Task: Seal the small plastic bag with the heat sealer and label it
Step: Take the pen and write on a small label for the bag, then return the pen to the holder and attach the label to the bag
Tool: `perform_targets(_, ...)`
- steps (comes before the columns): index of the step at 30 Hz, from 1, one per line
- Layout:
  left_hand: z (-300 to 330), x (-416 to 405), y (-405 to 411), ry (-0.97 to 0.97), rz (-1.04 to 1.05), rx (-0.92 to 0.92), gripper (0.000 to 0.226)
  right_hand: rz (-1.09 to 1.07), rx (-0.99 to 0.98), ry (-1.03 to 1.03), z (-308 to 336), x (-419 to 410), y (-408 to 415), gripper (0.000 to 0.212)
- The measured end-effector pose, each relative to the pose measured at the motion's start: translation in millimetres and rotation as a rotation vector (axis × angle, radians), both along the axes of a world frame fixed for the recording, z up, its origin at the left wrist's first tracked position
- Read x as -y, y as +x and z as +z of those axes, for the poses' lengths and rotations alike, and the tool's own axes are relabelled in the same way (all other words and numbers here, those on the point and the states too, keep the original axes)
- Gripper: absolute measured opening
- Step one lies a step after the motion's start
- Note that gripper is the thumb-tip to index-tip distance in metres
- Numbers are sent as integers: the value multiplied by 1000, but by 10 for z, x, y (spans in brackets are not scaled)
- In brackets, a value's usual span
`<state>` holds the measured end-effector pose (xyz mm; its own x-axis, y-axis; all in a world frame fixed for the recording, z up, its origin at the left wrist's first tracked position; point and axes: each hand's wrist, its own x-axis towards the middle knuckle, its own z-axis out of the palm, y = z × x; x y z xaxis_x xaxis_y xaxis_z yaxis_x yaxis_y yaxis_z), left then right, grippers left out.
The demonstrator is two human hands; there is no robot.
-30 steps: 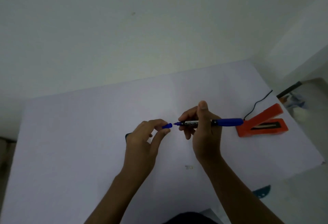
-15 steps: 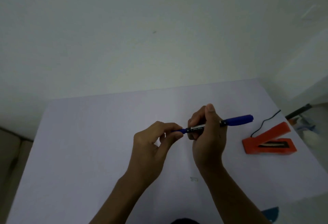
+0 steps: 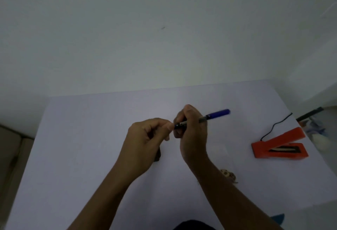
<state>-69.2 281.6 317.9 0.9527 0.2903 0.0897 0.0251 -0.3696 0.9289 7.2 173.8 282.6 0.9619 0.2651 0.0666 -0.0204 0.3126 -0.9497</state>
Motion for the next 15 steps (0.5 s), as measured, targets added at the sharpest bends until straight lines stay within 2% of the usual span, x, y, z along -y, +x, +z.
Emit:
perform_targets(4,-356,-362,89,137,138,-137,15,93,-444,-144,-691,-85,205,40)
perform_targets(6,-630,-602,103,237,156,-244,18,90,-544,-306,-1084,-43,238,43)
perform_targets(9,-1128,-825,101,379,139,-426,20,97,-581,-591,-1620,32,171,33)
perform_targets(11,-1442,-847,102,391,134,-511,22,132,-553,-728,-1916,56,81,26)
perform_targets(15,-1911,-780,132,396,146,-619,26,176,-510,-846,-2278,40,-67,22)
